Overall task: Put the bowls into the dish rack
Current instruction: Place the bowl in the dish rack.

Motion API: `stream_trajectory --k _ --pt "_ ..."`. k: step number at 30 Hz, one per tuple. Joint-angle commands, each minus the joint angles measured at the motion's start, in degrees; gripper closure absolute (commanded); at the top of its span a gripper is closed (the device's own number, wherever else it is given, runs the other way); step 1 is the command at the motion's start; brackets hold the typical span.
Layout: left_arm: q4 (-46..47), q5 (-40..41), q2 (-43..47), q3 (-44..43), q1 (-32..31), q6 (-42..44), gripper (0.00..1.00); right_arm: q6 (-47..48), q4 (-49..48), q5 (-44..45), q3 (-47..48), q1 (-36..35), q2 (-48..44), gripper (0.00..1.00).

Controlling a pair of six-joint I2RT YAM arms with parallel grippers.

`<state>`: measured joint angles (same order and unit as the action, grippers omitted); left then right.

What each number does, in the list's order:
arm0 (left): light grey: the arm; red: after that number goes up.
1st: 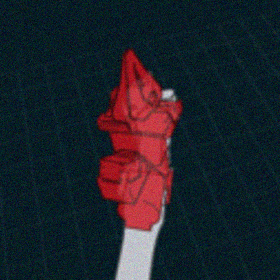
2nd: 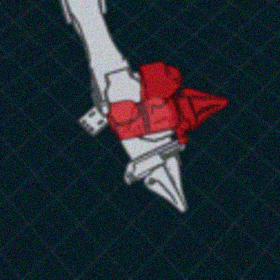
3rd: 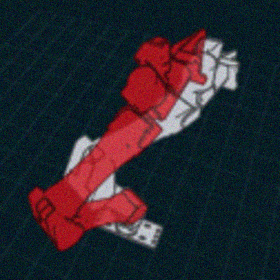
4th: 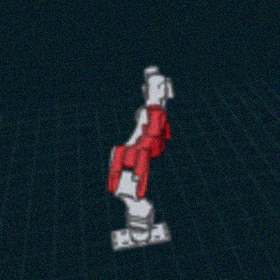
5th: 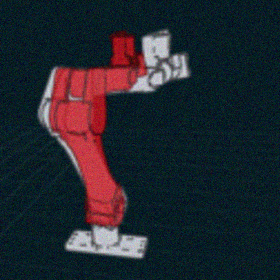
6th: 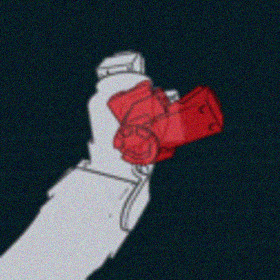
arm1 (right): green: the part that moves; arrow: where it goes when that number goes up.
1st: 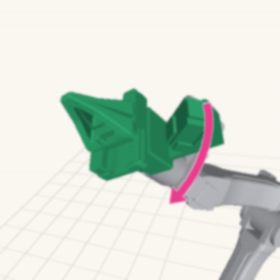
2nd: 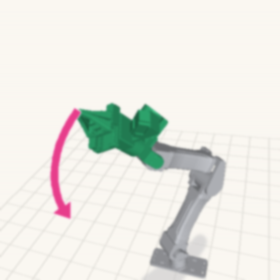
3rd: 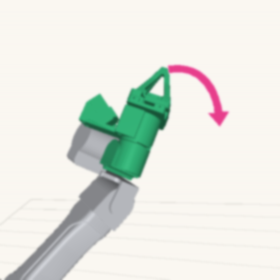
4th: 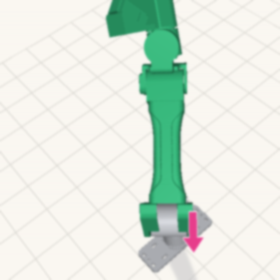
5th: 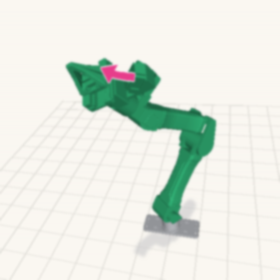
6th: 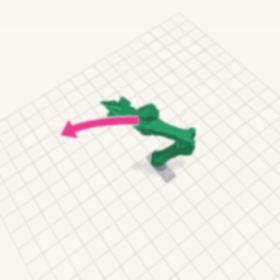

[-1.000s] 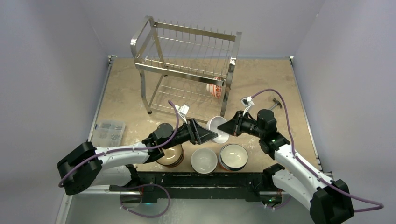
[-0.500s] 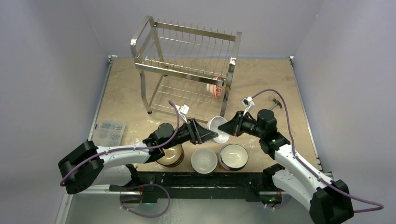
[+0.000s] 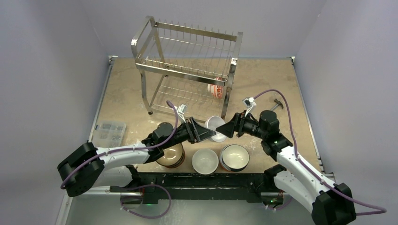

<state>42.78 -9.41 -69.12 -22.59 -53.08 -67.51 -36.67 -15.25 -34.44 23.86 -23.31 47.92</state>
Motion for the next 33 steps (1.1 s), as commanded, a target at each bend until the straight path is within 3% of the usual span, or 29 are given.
stream_trajectory --k 1,8,20,33 --pt "2.8 -0.2 1.9 -0.1 0.5 -0.3 1.00 1.7 0.5 -0.2 1.5 0.0 0.2 0.17" --pt "0.4 3.5 5.0 0.7 0.8 2.3 1.00 2.2 0.9 -0.1 1.7 0.0 0.2 0.14" --pt "-17.9 14.3 14.8 -2.1 0.9 14.2 1.00 3.5 2.3 1.1 3.1 0.0 -4.5 0.02" --pt "-26.7 17.3 11.0 -7.5 1.2 18.1 1.00 3.9 2.3 1.3 3.0 0.0 -4.4 0.01"
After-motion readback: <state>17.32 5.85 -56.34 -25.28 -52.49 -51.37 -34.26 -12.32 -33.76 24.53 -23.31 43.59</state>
